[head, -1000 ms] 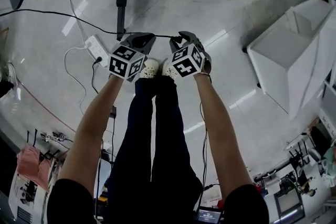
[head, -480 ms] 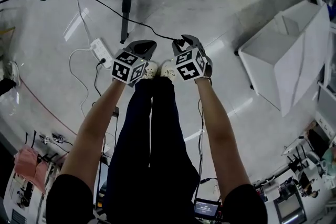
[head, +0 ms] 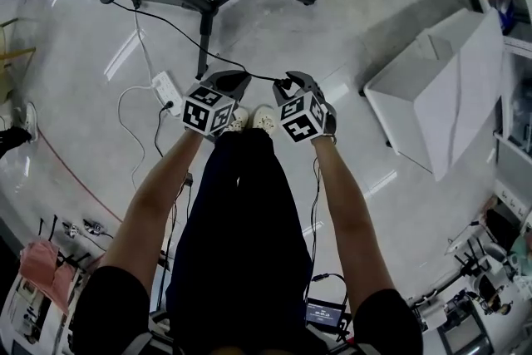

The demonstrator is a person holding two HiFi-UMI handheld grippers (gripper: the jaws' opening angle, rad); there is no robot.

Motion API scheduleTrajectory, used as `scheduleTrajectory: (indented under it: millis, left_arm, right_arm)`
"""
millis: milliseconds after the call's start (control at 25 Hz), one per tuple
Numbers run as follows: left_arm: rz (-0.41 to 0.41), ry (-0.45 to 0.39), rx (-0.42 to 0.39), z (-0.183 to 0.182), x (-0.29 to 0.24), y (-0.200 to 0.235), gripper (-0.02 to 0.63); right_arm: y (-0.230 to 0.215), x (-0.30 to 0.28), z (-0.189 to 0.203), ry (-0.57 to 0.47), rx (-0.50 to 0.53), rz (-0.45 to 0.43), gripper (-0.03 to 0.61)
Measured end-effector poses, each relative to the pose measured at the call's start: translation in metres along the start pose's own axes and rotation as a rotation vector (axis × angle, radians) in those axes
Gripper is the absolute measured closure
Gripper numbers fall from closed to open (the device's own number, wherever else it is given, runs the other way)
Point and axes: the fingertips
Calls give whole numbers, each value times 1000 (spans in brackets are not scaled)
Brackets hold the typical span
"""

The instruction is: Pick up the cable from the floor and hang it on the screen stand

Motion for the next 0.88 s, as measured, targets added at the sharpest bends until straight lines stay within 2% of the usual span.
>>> scheduleTrajectory:
  millis: [400,680,880]
  left_arm:
    - [6,-6,-11,-22,45,-53,595]
    - [-7,-53,12,-46,89,-80,595]
    - [-23,-92,28,-75,120,-96,595]
  right_arm:
    - [20,75,-14,-49,-20,-11,412]
    - [33,133,-46,-100,89,19,413]
    - [24,176,-68,-141,200,112,413]
Point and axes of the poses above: the fingertips, and each gripper's own axes: x backward along the fingers, y to its left, z out of its underside, and after that the axes turned 10 degrees about y, right-handed
